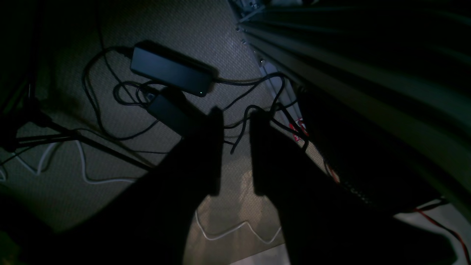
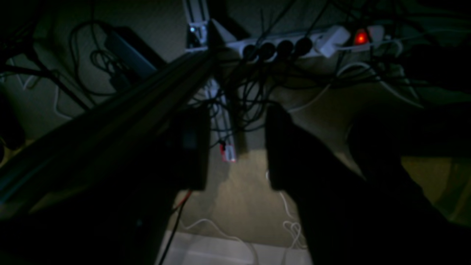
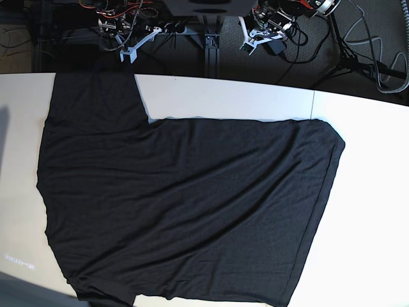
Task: Fold the T-shirt properly
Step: 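Move both grippers out toward the shirt's shoulder corners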
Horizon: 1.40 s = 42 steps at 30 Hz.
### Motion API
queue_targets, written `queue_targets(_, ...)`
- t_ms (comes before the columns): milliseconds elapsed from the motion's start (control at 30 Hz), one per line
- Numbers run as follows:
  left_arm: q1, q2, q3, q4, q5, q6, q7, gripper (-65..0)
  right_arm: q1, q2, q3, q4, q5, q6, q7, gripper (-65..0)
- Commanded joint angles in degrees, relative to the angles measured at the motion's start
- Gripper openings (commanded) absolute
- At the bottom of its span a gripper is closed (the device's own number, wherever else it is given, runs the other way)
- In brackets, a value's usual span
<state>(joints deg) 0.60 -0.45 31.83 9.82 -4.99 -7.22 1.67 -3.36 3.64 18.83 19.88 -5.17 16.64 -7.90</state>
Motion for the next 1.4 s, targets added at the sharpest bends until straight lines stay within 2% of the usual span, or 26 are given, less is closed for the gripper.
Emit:
queue_targets(0, -0.11, 0.28, -0.02, 0.31, 0.15, 0.96, -0.15, -48.9, 0.0, 0.33, -0.11, 0.39, 0.22, -3.34, 0.44, -39.4)
queue_targets(100, -0.11, 0.24, -0.02, 0.31, 0.2, 0.85, 4.33, -48.9, -0.17, 0.5, -0.11, 0.55, 0.2, -2.89, 0.37, -39.4)
queue_targets(167, -0.09, 0.24, -0.04, 0.31, 0.76, -0.57, 8.83, -48.9, -0.81, 1.16, -0.11, 0.57, 0.2, -2.21, 0.37, -39.4)
queue_targets(233, 0.22, 0.26, -0.02, 0.35, 2.4, -2.43, 12.46, -48.9, -2.16, 2.27, -0.11, 0.79, 0.22, -0.85, 0.37, -39.4)
queue_targets(333, 1.16, -0.7, -0.02, 0.37, 4.2, -2.67, 14.34, -48.9, -5.11, 4.39, -0.11, 2.23, 0.22, 1.97, 0.33, -39.4)
queue_targets(467, 3.96, -4.39, -0.04, 3.67, 1.97, -10.12, 13.49, -48.9, -11.17, 7.98, -0.11, 6.6, 0.24, 4.33, 0.31, -39.4)
queue_targets(533, 6.14, -7.1, -0.04, 7.58, -0.81, -12.72, 13.14, -48.9, -14.67, 10.21, -0.13, 9.9, 1.86, 5.01, 0.15, -39.4)
queue_targets(600, 8.46, -10.16, -0.04, 13.09, -3.26, -15.13, 13.2, -48.9, -18.34, 12.79, -0.13, 13.77, 6.08, 5.99, -0.85, -39.4)
queue_targets(667, 11.13, -13.27, -0.04, 19.89, -5.18, -16.59, 13.99, -48.9, -21.94, 15.32, -0.13, 18.58, 11.52, 6.84, -4.31, -39.4)
queue_targets(767, 15.85, -18.03, -1.05, 31.82, -8.15, -16.63, 15.54, -48.9, -27.96, 19.15, -0.11, 27.8, 18.34, 7.41, -10.01, -39.4)
queue_targets(900, 23.23, -22.73, -8.22, 49.2, -9.94, -16.98, 17.57, -48.9, -36.72, 24.52, 1.01, 42.23, 27.39, 7.39, -15.45, -39.4)
queue_targets(1067, 32.28, -26.73, -21.07, 69.59, -17.59, -24.09, 21.99, -48.9, -44.94, 28.89, 10.51, 59.84, 38.99, 9.25, -24.61, -39.4)
queue_targets(1200, 37.29, -29.66, -28.7, 81.83, -25.05, -29.46, 26.38, -48.8, -46.8, 31.54, 21.4, 69.33, 49.79, 11.06, -29.35, -39.3)
queue_targets(1300, 39.3, -31.71, -32.37, 87.62, -28.96, -29.57, 27.74, -48.8, -44.57, 35.34, 25.99, 71.28, 53.16, 12.33, -29.7, -35.7)
queue_targets(1367, 39.41, -32.68, -34.12, 89.96, -29.09, -29.59, 27.71, -48.8, -41.48, 38.05, 26.14, 70.47, 53.22, 12.33, -30.05, -32.2)
